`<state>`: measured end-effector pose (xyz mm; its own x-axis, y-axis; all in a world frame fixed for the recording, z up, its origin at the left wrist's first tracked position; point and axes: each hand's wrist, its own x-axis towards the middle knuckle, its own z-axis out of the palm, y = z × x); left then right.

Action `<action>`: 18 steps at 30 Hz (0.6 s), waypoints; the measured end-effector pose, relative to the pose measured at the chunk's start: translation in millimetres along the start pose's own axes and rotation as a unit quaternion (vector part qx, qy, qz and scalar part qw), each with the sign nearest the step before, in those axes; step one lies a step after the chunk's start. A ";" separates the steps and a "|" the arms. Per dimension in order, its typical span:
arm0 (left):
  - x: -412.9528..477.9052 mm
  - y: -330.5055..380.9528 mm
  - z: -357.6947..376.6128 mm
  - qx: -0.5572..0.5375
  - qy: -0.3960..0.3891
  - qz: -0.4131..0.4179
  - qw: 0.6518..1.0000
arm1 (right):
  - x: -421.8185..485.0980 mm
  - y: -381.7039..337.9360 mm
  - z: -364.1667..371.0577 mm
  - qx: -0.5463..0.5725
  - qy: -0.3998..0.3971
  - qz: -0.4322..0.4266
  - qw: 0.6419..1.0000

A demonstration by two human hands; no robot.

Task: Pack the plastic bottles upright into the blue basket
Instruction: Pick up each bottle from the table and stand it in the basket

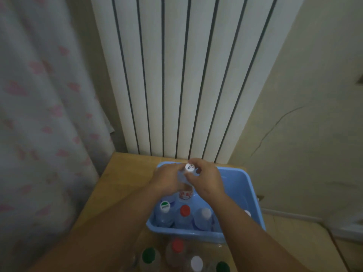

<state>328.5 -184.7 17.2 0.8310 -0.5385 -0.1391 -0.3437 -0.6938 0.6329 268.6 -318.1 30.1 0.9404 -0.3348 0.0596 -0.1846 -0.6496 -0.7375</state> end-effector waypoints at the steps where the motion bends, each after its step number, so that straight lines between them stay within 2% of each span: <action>1: 2.7 -3.0 2.5 0.000 -0.022 -0.004 1.000 | 0.8 4.3 4.1 -0.001 -0.004 0.009 1.000; 4: 6.1 -8.7 7.5 0.003 -0.079 -0.019 0.997 | 0.9 15.9 12.8 -0.003 -0.021 0.027 0.999; 9: 13.3 -18.2 15.4 0.044 -0.120 -0.034 0.991 | 2.2 33.0 23.4 -0.033 -0.055 0.035 0.997; 18: 29.9 -33.6 37.0 0.229 -0.136 -0.022 0.964 | -1.8 57.0 46.3 -0.073 -0.090 0.052 0.992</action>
<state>348.7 -195.2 -36.4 0.7247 -0.5668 -0.3918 -0.5200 -0.8230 0.2286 269.5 -323.0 -43.3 0.9476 -0.2860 -0.1419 -0.3097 -0.7148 -0.6271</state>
